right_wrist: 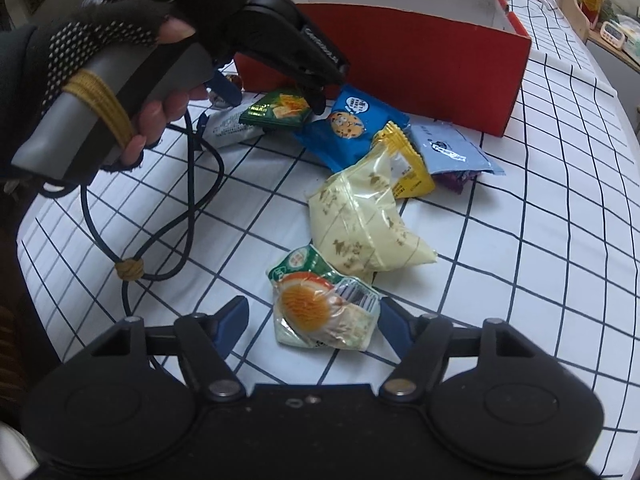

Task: Organize snacks
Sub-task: 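Grasp the green cracker pack with the left gripper while the right grasps the clear pastry bag, then carry the green pack and pastry bag into the red box and release both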

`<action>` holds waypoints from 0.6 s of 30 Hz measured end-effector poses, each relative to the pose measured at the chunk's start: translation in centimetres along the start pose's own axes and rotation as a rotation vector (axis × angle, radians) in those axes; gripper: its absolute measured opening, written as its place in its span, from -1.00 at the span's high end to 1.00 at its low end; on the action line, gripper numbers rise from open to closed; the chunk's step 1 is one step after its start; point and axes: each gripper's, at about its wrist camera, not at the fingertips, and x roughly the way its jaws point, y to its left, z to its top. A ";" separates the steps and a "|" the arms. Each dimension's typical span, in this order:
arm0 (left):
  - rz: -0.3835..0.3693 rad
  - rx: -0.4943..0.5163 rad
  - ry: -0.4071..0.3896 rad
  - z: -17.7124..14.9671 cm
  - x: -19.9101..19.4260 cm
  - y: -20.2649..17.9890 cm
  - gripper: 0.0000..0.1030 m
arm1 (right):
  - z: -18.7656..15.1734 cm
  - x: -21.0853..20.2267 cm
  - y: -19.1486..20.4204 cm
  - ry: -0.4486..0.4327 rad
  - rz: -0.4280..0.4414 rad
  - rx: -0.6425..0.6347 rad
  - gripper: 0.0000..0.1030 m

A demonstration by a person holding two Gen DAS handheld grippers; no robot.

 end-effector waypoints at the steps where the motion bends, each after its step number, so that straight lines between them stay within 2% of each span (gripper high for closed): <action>1: 0.006 0.003 -0.004 0.1 0.1 -0.2 -0.40 | 0.0 0.1 0.1 0.002 -0.007 -0.003 -0.30; 3: 0.010 0.001 -0.012 0.1 0.0 -0.1 -0.31 | 0.1 0.2 0.0 0.007 -0.013 -0.003 -0.18; 5: 0.013 -0.002 -0.025 0.0 -0.2 0.2 0.08 | 0.0 0.2 -0.1 0.008 -0.017 0.001 -0.10; 6: 0.012 -0.005 -0.028 0.0 -0.2 0.5 0.14 | 0.0 0.2 -0.2 0.007 -0.013 0.006 -0.08; 9: -0.034 -0.044 -0.027 0.0 -0.2 1.7 0.16 | -0.1 0.0 -0.3 -0.009 -0.009 0.013 0.03; 18: -0.099 -0.137 -0.049 -0.8 -1.5 4.8 0.16 | -0.3 -0.3 -0.2 -0.031 -0.011 0.037 0.09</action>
